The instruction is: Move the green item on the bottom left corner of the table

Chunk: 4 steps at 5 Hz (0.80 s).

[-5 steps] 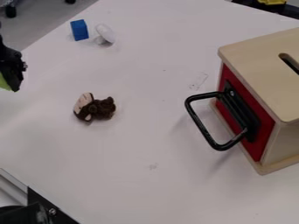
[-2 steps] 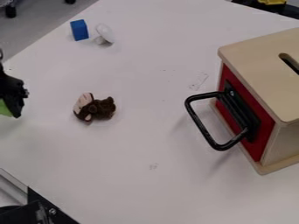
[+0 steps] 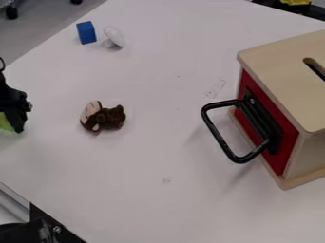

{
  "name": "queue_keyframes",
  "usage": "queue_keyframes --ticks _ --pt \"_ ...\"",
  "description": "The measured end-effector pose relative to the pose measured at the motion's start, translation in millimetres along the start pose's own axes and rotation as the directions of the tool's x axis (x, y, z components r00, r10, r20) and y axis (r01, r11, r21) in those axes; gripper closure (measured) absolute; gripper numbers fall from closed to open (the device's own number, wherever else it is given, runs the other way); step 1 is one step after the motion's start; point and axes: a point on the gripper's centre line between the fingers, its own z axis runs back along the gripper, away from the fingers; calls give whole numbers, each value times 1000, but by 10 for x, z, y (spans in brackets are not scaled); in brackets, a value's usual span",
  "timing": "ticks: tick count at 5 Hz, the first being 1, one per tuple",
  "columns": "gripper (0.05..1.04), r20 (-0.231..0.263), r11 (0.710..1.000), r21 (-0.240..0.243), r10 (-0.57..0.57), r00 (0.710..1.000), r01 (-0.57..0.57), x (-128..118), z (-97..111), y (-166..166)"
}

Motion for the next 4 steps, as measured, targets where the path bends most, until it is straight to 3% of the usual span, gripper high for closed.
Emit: queue_keyframes --ticks 1,2,4 --pt "80 -11 1000 -2 1 1000 -1 3 10 -12" --pt "83 -28 1000 -10 -14 1000 13 -14 7 -48" --pt "83 3 999 -22 -34 999 34 38 218 -74"
